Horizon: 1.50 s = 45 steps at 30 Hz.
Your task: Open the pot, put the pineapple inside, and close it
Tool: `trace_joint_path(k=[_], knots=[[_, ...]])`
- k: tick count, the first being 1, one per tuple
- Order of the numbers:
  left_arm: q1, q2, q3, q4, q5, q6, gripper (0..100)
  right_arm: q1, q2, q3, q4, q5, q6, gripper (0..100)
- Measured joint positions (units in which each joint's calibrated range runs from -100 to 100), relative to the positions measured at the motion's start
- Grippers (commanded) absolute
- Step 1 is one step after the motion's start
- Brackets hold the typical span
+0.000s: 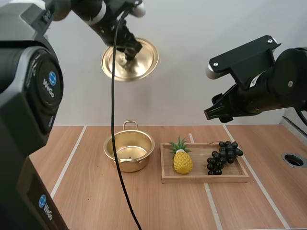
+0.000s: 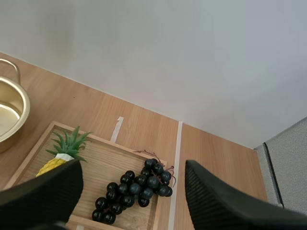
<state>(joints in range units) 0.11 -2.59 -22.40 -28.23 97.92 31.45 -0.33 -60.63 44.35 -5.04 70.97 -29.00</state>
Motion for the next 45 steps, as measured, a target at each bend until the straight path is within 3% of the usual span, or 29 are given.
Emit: trace_joint_path(k=[7,14,19,27,32,45], knots=[[0.0,-7.78,-8.99,-4.48,-27.39,-2.29,0,0.0,0.0,0.0,0.22,0.0,0.0,100],[0.0,-15.12,-9.96,-7.07,-71.42,-5.56,0,0.0,0.65,0.0,3.99,-2.86,-0.8,100],[0.0,-18.75,-10.23,-8.67,-100.5,-5.77,0,0.0,7.0,0.0,8.14,-2.5,-2.17,100],[0.0,-21.28,-10.5,-9.24,-105.9,-5.77,0,0.0,27.86,0.0,22.52,-2.66,-9.3,100],[0.0,-21.28,-10.5,-7.83,-105.74,-5.86,0,0.0,37.66,0.0,28.21,-2.82,-14.45,100],[0.0,-21.73,-10.5,-5.75,-102.01,-6.1,0,0.0,50.06,-0.11,31.09,-5.11,-17.79,100]])
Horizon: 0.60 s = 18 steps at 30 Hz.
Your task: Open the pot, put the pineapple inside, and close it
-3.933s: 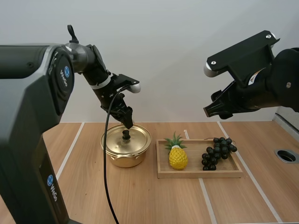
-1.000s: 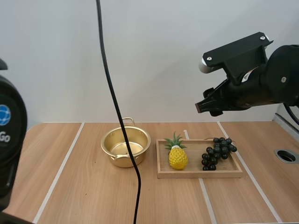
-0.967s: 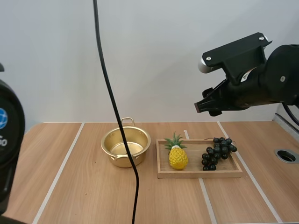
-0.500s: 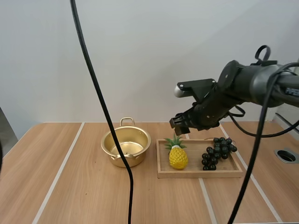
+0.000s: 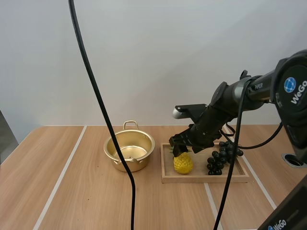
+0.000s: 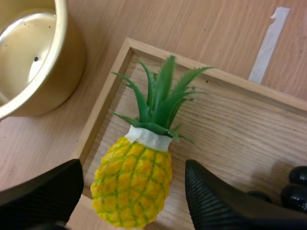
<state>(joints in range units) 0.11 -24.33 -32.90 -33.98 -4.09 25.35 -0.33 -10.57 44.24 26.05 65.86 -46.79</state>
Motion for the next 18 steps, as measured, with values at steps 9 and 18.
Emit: trace_joint_path(k=[9,18], knots=[[0.0,0.0,0.0,0.0,0.15,0.0,0,0.0,5.62,0.0,2.7,0.13,-1.13,100],[0.0,0.0,0.0,0.0,0.15,0.0,0,0.0,8.84,0.0,5.64,-0.54,-7.28,29]])
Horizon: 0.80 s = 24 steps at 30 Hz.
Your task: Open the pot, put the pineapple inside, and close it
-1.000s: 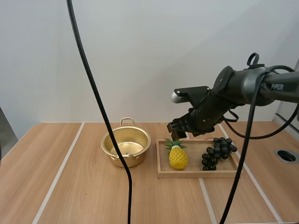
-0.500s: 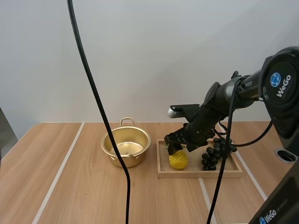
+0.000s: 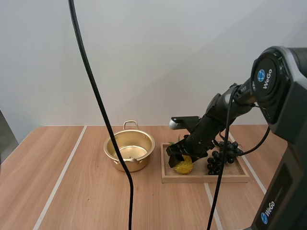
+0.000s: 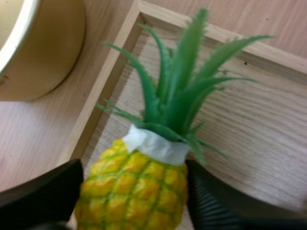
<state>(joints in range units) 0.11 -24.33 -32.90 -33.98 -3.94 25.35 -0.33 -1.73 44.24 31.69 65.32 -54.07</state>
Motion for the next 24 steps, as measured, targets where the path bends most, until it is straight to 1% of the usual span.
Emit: trace_joint_path(k=[1,13,15,18,24], knots=[[0.0,0.0,0.0,0.0,0.0,0.0,0,0.0,0.06,0.0,0.0,0.0,-0.13,0],[0.0,0.0,0.0,0.22,0.0,0.0,0,0.0,-0.84,-3.69,0.41,1.45,0.94,0],[0.0,0.0,0.0,0.22,0.0,0.0,0,0.0,-4.3,-9.87,2.44,4.89,1.02,0],[0.0,0.0,0.0,0.22,0.0,0.0,0,0.0,-7.98,-16.13,4.43,6.11,1.02,0],[0.0,-0.46,0.0,0.33,0.32,0.0,0,0.0,-13.88,-28.36,4.97,9.3,1.02,0]])
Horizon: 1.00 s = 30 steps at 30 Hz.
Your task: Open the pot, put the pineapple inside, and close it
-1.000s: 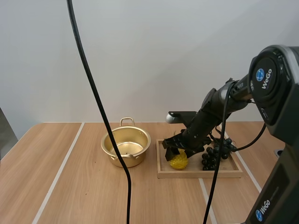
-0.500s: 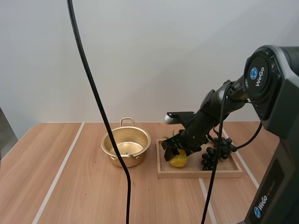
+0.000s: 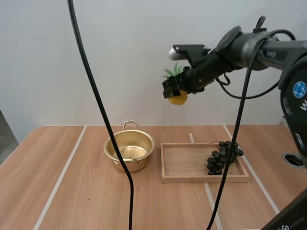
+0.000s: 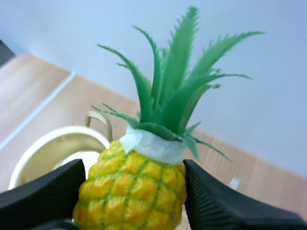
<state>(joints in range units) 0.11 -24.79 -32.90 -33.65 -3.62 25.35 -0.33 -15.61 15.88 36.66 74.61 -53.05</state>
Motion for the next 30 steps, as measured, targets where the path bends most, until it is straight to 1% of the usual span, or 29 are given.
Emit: trace_joint_path(k=[5,7,10,11,17,18,20,24,30], knots=[[0.0,-0.7,0.0,0.0,0.0,0.0,0,0.0,-3.98,-8.75,0.31,1.61,0.0,0],[0.0,-0.7,0.0,0.0,0.0,0.0,0,0.0,-4.97,-11.5,1.33,1.61,0.0,0],[0.0,-0.91,0.0,0.0,0.0,0.0,0,0.0,-6.7,-14.94,4.37,1.61,0.0,0],[0.0,-0.91,0.0,0.0,0.0,0.0,0,0.0,-7.18,-16.97,6.83,2.03,-0.15,0],[0.0,-0.91,0.0,0.0,0.0,0.0,0,0.0,-7.32,-18.62,10.74,3.56,-0.81,0],[0.0,-0.99,0.0,0.0,0.0,0.0,0,0.08,-7.44,-19.34,18.16,11.09,-4.08,0],[0.0,-1.46,0.0,0.11,0.33,0.0,0,1.06,-6.5,-19.34,20.84,18.46,-7.08,0],[0.0,-1.75,0.0,0.11,0.33,0.0,0,3.54,-3.22,-19.48,20.25,23.77,-9.69,0],[0.0,-2.37,0.0,0.11,1.36,0.0,0,7.7,4.99,-19.47,13.47,24.58,-10.08,0]])
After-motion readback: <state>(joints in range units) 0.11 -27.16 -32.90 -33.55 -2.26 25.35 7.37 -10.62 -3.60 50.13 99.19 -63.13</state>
